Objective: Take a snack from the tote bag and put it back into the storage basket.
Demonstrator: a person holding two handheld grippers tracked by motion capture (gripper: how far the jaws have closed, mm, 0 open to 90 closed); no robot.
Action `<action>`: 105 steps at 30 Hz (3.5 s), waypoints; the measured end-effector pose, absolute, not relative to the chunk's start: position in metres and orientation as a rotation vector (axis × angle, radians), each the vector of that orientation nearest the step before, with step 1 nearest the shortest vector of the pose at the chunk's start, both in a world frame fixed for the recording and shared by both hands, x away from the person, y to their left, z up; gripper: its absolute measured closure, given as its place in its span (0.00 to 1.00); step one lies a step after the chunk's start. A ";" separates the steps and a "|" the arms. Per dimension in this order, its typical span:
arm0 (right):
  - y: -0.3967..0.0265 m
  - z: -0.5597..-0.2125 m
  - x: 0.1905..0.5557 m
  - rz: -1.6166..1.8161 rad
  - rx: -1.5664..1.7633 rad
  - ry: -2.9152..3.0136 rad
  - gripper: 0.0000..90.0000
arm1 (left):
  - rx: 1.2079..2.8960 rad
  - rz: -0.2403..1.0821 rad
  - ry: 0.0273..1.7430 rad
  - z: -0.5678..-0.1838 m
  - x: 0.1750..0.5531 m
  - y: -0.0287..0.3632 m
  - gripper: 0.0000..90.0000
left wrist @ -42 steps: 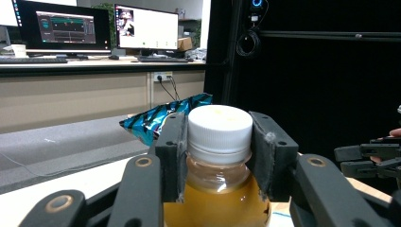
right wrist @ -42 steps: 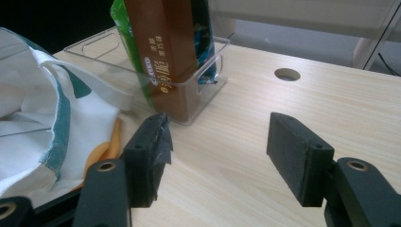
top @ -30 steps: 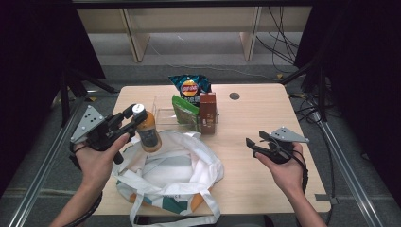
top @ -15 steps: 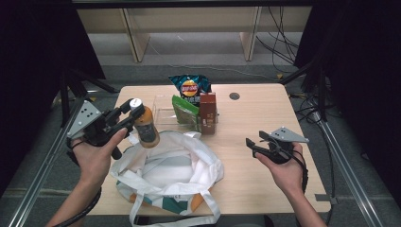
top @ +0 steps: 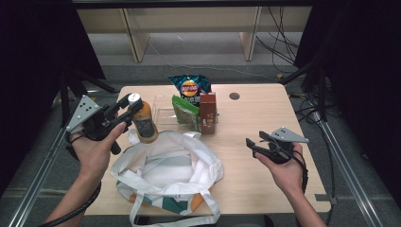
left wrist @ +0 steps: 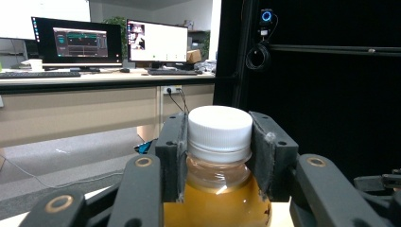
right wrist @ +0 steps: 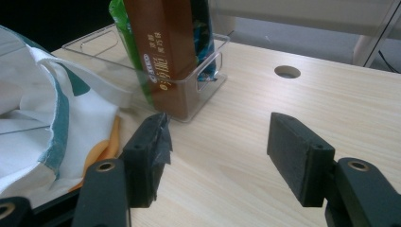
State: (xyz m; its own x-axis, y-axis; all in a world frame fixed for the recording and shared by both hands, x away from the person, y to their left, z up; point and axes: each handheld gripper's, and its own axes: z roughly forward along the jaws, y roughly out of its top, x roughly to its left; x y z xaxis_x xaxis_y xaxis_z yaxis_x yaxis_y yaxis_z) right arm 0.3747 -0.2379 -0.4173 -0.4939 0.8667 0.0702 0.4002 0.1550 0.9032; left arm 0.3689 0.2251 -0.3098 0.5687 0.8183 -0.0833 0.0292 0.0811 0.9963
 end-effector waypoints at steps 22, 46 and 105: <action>-0.238 -0.418 0.375 1.310 1.195 1.967 0.44 | 1.367 0.714 0.793 -0.300 0.386 0.225 0.66; -0.238 -0.418 0.374 1.294 1.213 1.972 0.44 | 1.368 0.731 0.812 -0.298 0.406 0.227 0.66; -0.239 -0.420 0.375 1.288 1.185 1.985 0.44 | 1.412 0.743 0.861 -0.333 0.464 0.217 0.66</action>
State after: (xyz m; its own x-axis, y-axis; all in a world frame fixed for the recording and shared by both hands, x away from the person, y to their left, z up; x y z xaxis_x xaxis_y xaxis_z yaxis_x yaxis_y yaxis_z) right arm 0.3755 -0.2395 -0.4198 -0.5028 0.8628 0.0533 0.4000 0.1775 0.8992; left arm 0.4635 0.2174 -0.3327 0.5124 0.8562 -0.0655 0.0607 0.0400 0.9974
